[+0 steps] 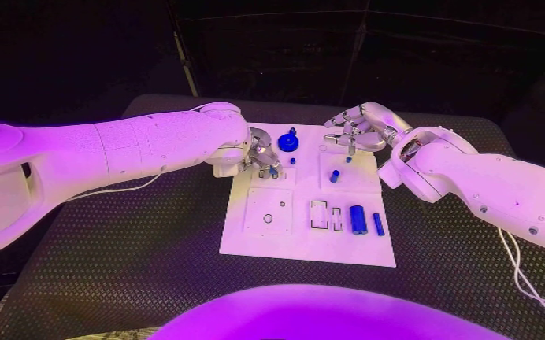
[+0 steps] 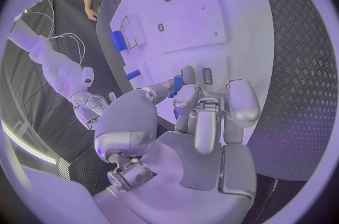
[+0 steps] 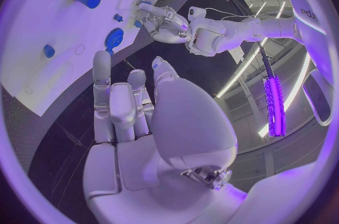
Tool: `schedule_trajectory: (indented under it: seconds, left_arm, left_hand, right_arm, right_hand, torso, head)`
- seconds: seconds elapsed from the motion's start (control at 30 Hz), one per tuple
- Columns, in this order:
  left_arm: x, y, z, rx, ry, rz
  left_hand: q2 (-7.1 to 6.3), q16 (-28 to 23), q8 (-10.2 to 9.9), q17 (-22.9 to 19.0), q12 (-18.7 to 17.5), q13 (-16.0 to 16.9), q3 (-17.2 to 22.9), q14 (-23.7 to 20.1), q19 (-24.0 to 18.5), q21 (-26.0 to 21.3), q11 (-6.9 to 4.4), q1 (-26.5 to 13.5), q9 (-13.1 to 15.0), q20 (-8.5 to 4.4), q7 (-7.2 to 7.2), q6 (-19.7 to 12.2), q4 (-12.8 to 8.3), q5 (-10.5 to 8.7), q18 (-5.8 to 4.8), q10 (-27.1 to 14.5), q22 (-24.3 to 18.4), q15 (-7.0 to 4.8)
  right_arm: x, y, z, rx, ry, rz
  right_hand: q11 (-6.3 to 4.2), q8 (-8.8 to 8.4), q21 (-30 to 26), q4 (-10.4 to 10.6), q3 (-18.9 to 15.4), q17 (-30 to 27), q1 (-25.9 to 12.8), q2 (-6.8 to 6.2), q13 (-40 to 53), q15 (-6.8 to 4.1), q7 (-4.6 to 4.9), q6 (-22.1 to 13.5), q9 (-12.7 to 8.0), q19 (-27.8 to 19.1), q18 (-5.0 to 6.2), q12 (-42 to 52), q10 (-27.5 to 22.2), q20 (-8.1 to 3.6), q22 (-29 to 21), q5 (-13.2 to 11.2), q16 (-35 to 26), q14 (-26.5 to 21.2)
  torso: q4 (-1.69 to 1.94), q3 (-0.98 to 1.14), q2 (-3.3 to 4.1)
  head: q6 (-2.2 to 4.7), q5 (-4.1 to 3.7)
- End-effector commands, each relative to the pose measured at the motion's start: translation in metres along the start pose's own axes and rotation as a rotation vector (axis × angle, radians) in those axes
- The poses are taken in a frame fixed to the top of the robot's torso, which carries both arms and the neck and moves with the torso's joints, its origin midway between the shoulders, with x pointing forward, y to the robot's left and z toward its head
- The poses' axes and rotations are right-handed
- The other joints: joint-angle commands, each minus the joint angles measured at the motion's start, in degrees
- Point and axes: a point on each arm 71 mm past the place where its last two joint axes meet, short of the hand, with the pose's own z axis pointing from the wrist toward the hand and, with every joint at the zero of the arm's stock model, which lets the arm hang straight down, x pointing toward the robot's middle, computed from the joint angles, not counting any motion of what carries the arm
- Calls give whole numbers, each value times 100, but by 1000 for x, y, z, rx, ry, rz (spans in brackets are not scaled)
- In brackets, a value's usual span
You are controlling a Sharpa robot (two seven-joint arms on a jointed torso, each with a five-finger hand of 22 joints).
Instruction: Assemble the parts on the task board
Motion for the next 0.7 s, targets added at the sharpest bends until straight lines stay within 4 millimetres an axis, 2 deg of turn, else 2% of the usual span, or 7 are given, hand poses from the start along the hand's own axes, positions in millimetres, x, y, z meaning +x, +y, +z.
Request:
schedule_trajectory:
  seconds: [0.03,0.7]
  left_arm:
    - [-1,-2,0,-4,36,8]
    - [-5,-6,6,-24,86,44]
  left_hand:
    - [60,35,-16,1509,29,19,596,604,25,18,7,5,-9,-23,-33,89,-560,16,-93,42,3,-32]
    - [144,35,-48,1509,46,57,621,604,27,11,5,-160,-36,-28,-37,138,-597,-59,-94,66,8,-34]
  right_arm:
    - [0,2,1,-12,7,-1]
    - [1,2,1,-12,8,-1]
  right_hand:
    - [3,25,-30,1,29,5,36,16,-9,6,14,-33,-4,-28,32,22,-6,-9,-9,36,25,-14]
    - [3,26,-31,1,30,9,40,15,-7,6,14,-34,-4,-28,32,25,-5,-9,-9,48,26,-14]
  torso:
    - [-1,0,-2]
    - [1,-1,-7]
  head:
    - [-6,-1]
    - [-47,-4]
